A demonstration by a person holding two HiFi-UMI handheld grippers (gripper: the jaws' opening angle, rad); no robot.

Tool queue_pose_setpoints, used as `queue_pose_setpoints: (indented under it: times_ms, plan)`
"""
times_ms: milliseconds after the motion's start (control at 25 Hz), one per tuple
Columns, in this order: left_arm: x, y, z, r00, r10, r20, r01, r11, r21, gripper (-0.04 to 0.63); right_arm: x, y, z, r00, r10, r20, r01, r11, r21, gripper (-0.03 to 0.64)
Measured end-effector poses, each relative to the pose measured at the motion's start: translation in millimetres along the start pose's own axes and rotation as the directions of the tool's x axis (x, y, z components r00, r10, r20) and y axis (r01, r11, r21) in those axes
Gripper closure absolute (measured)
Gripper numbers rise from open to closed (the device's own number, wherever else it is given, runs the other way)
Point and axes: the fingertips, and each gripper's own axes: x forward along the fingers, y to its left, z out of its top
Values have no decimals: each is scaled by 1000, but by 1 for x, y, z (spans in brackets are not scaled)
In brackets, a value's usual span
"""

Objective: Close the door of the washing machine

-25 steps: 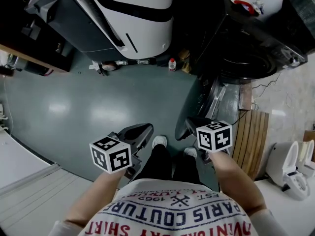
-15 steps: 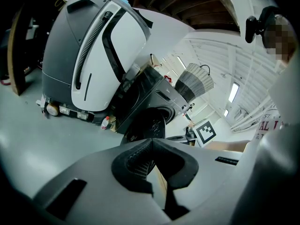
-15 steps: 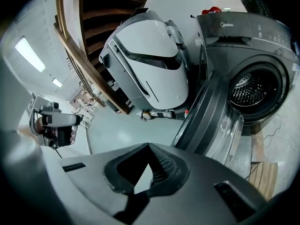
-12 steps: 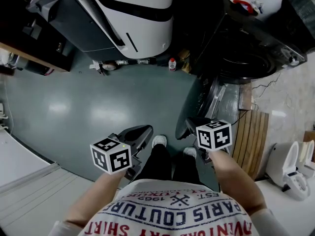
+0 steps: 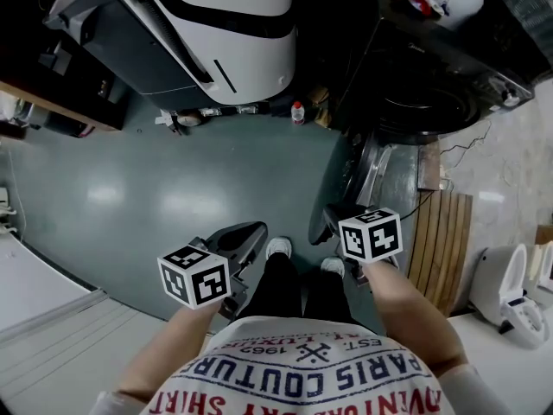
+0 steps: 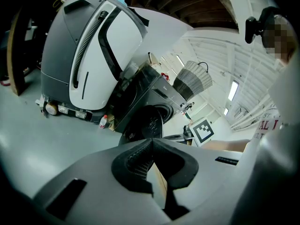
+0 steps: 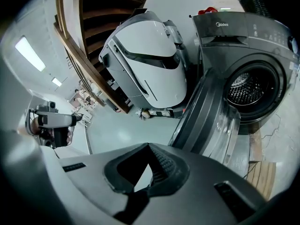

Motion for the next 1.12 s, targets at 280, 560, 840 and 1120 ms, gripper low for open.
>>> queue_pose_setpoints:
  times_ms: [280, 560, 840, 1120]
  plan:
    - [4, -11, -9, 1000, 8, -1, -8, 1000, -3, 568, -11, -11, -7, 1000, -12, 10, 12, 1000, 8, 597]
    - [14, -29, -16, 1000, 7, -1, -7, 1000, 5, 568, -27, -29, -20, 1000, -12, 3, 12, 1000, 10, 597]
    - [35, -52, -25, 1000, 7, -4, -7, 1000, 12, 568, -48, -55, -29, 999, -21, 24, 20, 999, 34, 597]
    - [54, -79, -31, 1000, 10, -9, -10, 1000, 27, 568, -69, -82, -37, 998, -11, 55, 10, 999, 33, 596]
